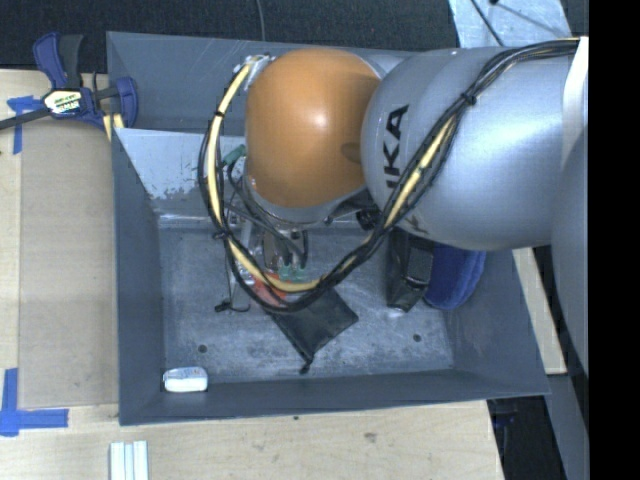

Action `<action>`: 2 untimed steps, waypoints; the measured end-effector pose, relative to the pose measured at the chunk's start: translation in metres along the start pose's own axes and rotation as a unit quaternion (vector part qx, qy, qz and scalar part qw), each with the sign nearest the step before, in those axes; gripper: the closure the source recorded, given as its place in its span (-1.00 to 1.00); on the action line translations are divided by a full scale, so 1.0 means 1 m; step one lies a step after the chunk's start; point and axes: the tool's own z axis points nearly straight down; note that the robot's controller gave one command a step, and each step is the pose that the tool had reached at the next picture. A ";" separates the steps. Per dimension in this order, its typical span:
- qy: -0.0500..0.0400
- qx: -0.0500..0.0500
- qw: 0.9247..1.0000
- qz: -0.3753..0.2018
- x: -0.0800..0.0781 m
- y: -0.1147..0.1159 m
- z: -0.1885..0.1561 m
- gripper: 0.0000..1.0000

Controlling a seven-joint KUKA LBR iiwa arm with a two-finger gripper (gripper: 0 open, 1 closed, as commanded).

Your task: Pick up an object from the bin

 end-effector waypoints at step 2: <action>0.000 0.001 0.991 -0.135 -0.034 -0.117 0.107 -1.00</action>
Offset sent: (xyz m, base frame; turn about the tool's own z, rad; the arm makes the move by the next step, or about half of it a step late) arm 0.0059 -0.0491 -0.0825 -0.0307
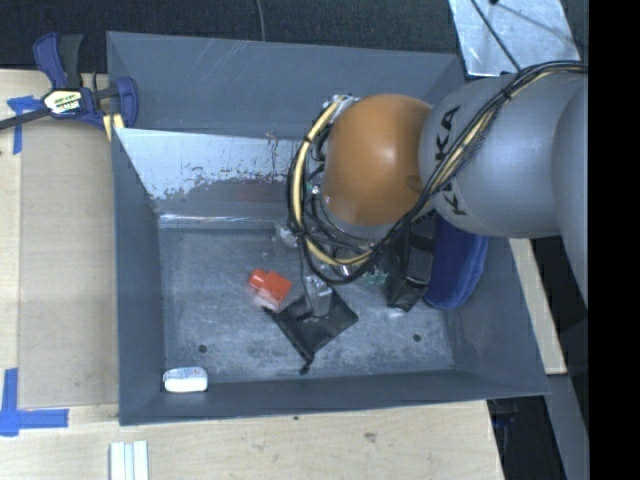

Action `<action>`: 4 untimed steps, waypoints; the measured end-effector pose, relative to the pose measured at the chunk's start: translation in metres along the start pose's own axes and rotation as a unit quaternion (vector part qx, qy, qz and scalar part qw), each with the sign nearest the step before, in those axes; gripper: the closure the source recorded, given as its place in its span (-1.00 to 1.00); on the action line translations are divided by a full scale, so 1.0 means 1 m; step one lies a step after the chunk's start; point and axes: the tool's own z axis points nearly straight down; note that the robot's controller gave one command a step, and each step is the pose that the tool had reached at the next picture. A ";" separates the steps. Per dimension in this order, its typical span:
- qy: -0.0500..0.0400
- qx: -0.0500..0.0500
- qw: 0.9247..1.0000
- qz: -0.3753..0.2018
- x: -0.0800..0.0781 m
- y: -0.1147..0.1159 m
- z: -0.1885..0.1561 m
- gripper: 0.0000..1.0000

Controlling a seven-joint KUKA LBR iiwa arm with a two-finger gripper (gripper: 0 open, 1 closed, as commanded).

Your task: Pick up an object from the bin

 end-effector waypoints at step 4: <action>-0.006 0.000 1.000 -0.005 -0.015 0.006 -0.137 1.00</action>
Offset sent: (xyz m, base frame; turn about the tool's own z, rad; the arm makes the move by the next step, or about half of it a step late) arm 0.0076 0.0050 -0.0534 0.0039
